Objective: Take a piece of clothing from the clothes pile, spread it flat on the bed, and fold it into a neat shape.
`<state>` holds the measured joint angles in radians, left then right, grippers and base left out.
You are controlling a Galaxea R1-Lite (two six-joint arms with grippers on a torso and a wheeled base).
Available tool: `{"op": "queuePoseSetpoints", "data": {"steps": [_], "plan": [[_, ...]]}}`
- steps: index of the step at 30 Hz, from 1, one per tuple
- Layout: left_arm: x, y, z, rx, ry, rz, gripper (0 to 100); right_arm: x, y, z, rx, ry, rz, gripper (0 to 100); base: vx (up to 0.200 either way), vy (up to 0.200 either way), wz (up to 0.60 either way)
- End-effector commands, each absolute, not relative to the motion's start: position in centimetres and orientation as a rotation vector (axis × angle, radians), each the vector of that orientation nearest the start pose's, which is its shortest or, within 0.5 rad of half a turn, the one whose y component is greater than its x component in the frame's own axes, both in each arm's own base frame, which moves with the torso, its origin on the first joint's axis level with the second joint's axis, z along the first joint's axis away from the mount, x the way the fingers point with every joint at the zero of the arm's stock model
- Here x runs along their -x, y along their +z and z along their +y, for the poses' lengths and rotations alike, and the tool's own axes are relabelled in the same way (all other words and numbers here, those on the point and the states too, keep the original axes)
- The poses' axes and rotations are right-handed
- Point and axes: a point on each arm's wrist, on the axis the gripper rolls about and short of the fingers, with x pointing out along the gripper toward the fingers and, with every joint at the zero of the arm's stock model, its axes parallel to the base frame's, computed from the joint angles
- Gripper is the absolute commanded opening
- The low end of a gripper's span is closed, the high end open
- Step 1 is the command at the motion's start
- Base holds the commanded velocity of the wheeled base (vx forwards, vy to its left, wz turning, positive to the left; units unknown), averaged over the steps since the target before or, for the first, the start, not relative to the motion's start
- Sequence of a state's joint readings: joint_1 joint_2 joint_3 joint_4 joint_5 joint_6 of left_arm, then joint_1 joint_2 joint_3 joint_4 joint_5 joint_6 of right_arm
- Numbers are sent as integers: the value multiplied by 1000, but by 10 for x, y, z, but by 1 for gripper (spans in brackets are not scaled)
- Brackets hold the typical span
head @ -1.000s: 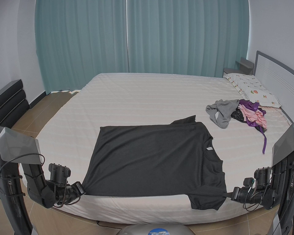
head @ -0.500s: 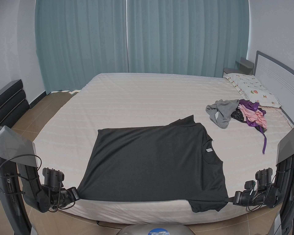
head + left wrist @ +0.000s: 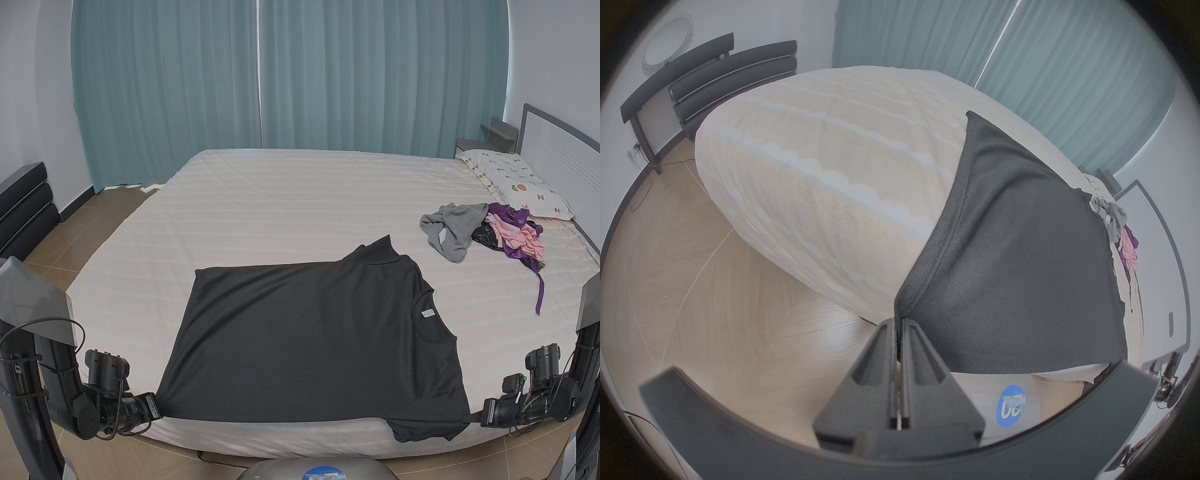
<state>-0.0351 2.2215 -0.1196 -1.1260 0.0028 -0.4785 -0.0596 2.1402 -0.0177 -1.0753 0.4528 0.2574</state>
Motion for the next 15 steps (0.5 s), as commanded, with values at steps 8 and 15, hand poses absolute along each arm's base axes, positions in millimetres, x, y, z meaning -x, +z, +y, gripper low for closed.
{"op": "queuePoseSetpoints", "data": {"steps": [8,15], "plan": [[-199,-35,-8,353,163,959,0,-168,-7,0,-435,261,1094,0,0,0,0],[-194,-42,-8,315,157,997,0,-159,2,2,-410,276,1110,0,0,0,0]]}}
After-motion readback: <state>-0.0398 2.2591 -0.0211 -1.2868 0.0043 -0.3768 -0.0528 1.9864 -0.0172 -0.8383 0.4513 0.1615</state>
